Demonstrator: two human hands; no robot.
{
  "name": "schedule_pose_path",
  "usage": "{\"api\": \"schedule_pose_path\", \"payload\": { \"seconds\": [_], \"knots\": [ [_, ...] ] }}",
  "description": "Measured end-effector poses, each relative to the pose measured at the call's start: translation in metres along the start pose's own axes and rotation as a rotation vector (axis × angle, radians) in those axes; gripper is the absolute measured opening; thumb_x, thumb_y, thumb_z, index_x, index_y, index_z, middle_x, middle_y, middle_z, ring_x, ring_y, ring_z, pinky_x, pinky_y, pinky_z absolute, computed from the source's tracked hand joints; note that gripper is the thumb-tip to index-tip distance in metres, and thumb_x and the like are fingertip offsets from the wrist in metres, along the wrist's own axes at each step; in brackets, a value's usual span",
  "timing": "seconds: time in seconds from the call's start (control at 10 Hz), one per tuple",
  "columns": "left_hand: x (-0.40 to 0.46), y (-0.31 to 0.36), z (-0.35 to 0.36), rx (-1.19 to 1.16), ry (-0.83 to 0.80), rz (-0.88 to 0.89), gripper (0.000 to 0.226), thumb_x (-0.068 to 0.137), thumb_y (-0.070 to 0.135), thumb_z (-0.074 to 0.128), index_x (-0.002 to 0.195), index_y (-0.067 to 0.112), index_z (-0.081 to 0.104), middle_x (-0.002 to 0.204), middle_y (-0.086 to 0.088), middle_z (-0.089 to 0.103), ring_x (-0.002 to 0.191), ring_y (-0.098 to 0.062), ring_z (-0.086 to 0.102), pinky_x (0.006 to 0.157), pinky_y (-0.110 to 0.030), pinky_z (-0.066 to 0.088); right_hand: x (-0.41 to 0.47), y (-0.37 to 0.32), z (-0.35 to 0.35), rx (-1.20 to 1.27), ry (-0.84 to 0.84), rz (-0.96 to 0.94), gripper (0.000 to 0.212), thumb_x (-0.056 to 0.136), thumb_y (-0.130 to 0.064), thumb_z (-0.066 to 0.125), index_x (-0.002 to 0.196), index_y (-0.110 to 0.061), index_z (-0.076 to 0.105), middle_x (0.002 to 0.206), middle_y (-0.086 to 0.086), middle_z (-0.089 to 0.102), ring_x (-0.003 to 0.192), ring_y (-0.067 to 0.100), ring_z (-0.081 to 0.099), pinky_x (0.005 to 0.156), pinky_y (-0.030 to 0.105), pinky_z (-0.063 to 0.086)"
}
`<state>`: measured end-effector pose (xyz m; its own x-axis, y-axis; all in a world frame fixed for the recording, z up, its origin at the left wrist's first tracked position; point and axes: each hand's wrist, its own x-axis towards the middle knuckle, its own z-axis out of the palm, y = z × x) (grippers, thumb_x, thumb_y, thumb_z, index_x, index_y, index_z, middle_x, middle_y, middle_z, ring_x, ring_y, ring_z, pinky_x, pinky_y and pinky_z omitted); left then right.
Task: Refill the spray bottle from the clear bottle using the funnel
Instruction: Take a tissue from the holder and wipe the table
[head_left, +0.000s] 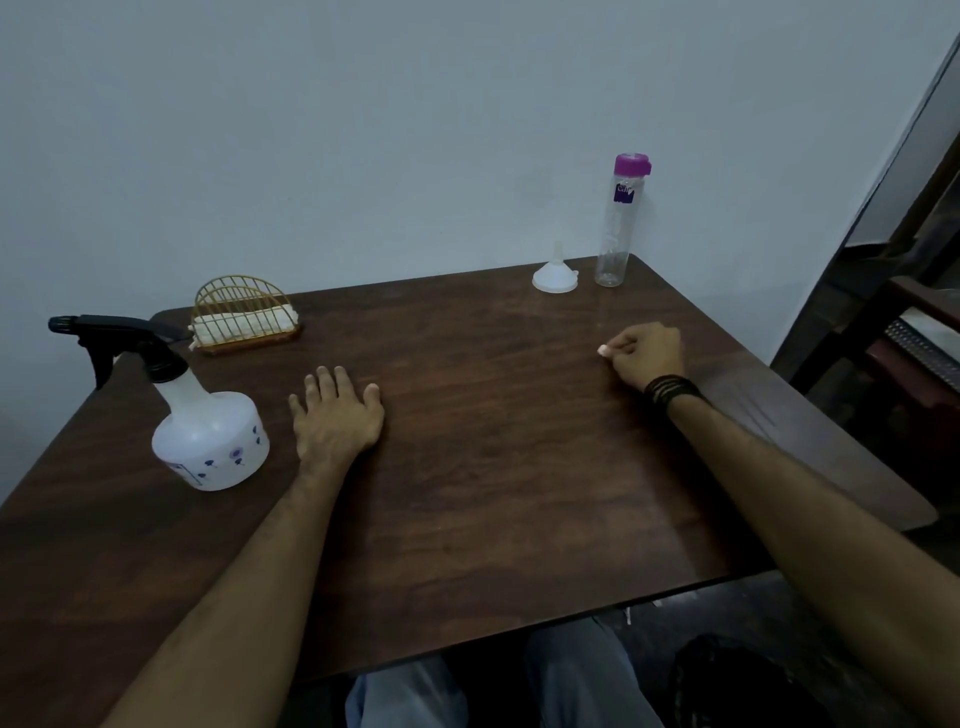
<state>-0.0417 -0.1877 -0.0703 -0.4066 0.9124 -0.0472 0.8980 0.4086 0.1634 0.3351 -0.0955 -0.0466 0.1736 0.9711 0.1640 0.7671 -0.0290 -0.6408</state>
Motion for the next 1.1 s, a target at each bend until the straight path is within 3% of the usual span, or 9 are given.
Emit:
{"api": "schedule_pose_path", "payload": {
  "seconds": [0.1, 0.3, 0.4, 0.5, 0.6, 0.7, 0.8, 1.0, 1.1],
  "knots": [
    [-0.001, 0.0, 0.0, 0.002, -0.001, -0.002, 0.073, 0.103, 0.055, 0.014, 0.161, 0.011, 0.006, 0.169, -0.012, 0.0, 0.156, -0.029, -0.002, 0.125, -0.051, -0.001, -0.045, -0.032, 0.022, -0.019, -0.127, -0.194, 0.011, 0.08, -0.032, 0.082, 0.083, -0.021, 0.081, 0.083, -0.007, 0.077, 0.072, 0.001, 0.066, 0.079, 0.017, 0.053],
    [-0.002, -0.002, -0.006, 0.011, -0.018, 0.015, 0.073, 0.103, 0.057, 0.015, 0.161, 0.013, 0.005, 0.169, -0.011, -0.001, 0.156, -0.028, -0.001, 0.124, -0.05, 0.0, -0.118, -0.069, 0.047, 0.047, -0.327, -0.436, 0.012, 0.08, -0.036, 0.083, 0.081, -0.025, 0.081, 0.073, -0.015, 0.064, 0.064, -0.003, 0.06, 0.064, 0.009, 0.046],
    [-0.003, -0.003, -0.007, 0.011, -0.027, 0.026, 0.073, 0.104, 0.057, 0.015, 0.161, 0.013, 0.005, 0.169, -0.011, -0.001, 0.156, -0.028, -0.001, 0.124, -0.051, 0.0, -0.102, -0.055, 0.035, 0.023, -0.269, -0.413, 0.012, 0.079, -0.033, 0.084, 0.082, -0.022, 0.082, 0.077, -0.009, 0.072, 0.063, -0.003, 0.059, 0.063, 0.002, 0.041],
    [-0.004, -0.002, -0.007, 0.01, -0.031, 0.029, 0.073, 0.104, 0.057, 0.014, 0.161, 0.012, 0.005, 0.169, -0.011, -0.001, 0.156, -0.028, -0.002, 0.124, -0.05, -0.001, -0.062, -0.028, 0.009, -0.007, -0.137, -0.239, 0.01, 0.081, -0.029, 0.082, 0.084, -0.019, 0.081, 0.085, -0.002, 0.078, 0.071, 0.002, 0.064, 0.071, 0.001, 0.042],
    [-0.003, -0.001, -0.004, 0.015, -0.022, 0.017, 0.073, 0.103, 0.056, 0.014, 0.161, 0.011, 0.005, 0.169, -0.012, -0.001, 0.156, -0.028, -0.002, 0.124, -0.051, -0.001, -0.045, -0.013, 0.004, -0.03, -0.095, -0.119, 0.003, 0.082, -0.026, 0.081, 0.081, -0.028, 0.079, 0.087, -0.006, 0.078, 0.077, 0.003, 0.067, 0.086, 0.02, 0.055],
    [-0.002, 0.001, -0.003, 0.026, -0.026, 0.004, 0.073, 0.103, 0.056, 0.013, 0.161, 0.011, 0.004, 0.169, -0.013, -0.002, 0.156, -0.029, -0.002, 0.124, -0.051, -0.001, -0.065, -0.036, 0.024, -0.066, -0.134, -0.203, 0.005, 0.082, -0.032, 0.079, 0.081, -0.027, 0.079, 0.082, -0.013, 0.074, 0.071, -0.001, 0.06, 0.07, 0.007, 0.042],
    [-0.003, 0.001, -0.005, 0.029, -0.027, 0.007, 0.073, 0.104, 0.055, 0.013, 0.161, 0.011, 0.004, 0.169, -0.013, -0.002, 0.156, -0.029, -0.003, 0.124, -0.051, -0.001, -0.103, -0.082, 0.058, 0.013, -0.239, -0.349, 0.011, 0.081, -0.034, 0.08, 0.079, -0.024, 0.079, 0.079, -0.009, 0.073, 0.065, -0.002, 0.059, 0.066, 0.012, 0.044],
    [-0.006, -0.002, -0.006, 0.016, -0.021, 0.053, 0.069, 0.105, 0.049, 0.015, 0.161, 0.009, 0.007, 0.169, -0.013, 0.001, 0.156, -0.028, -0.001, 0.124, -0.05, 0.0, -0.151, -0.158, 0.113, 0.087, -0.441, -0.557, 0.009, 0.081, -0.03, 0.08, 0.086, -0.022, 0.08, 0.084, -0.005, 0.075, 0.073, 0.005, 0.065, 0.073, 0.017, 0.048],
    [-0.006, -0.006, -0.005, 0.02, -0.029, 0.073, 0.068, 0.106, 0.049, 0.014, 0.161, 0.01, 0.006, 0.169, -0.011, 0.0, 0.156, -0.027, -0.002, 0.125, -0.049, -0.001, -0.11, -0.152, 0.115, 0.056, -0.379, -0.503, 0.008, 0.079, -0.031, 0.08, 0.084, -0.025, 0.08, 0.081, -0.004, 0.077, 0.077, 0.009, 0.072, 0.08, 0.025, 0.058]
  ]
}}
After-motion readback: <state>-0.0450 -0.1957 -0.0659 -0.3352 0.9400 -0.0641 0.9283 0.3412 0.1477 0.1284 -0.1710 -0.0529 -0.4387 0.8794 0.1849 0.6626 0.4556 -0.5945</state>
